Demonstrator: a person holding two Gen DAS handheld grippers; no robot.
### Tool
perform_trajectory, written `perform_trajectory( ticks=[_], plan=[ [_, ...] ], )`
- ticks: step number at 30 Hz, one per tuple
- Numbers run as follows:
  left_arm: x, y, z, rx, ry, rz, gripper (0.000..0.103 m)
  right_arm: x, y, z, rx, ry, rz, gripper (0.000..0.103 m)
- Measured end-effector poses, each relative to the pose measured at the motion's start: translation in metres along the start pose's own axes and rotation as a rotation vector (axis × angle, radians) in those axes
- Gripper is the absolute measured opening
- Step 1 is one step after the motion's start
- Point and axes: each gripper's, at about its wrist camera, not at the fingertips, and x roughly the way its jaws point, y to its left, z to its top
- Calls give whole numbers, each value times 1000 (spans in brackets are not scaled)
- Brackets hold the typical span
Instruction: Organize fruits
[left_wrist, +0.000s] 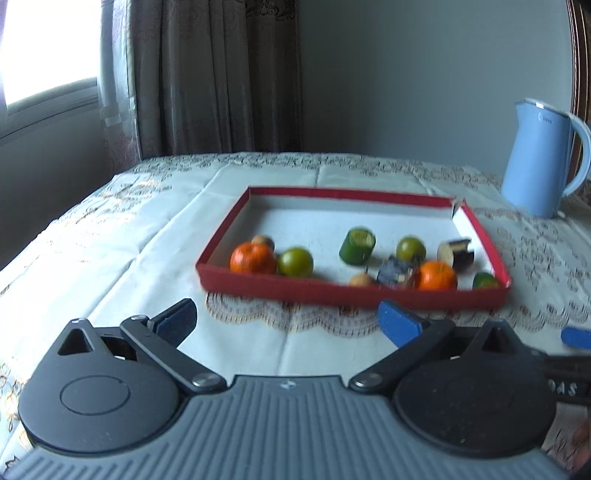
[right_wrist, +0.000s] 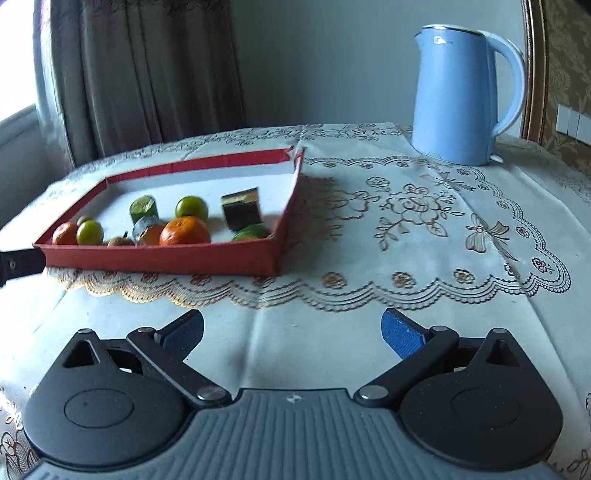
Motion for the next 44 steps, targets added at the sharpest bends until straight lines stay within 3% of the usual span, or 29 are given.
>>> perform_trajectory(
  ticks=[7, 15, 18, 25, 44],
  plan=[
    [24, 10, -30, 14, 135, 83, 103, -4, 36, -3, -91, -19, -40, 103],
    [17, 15, -33, 21, 66, 52, 103, -7, 60, 0, -148, -35, -60, 103],
    [17, 17, -32, 8, 64, 26, 103, -3, 63, 0, -158, 1, -56, 103],
    [18, 23, -30, -25, 69, -25, 103, -4, 64, -2, -149, -6, -44, 103],
    [16, 25, -33, -31, 56, 13, 103, -10, 66, -2, -145, -33, -29, 103]
  ],
)
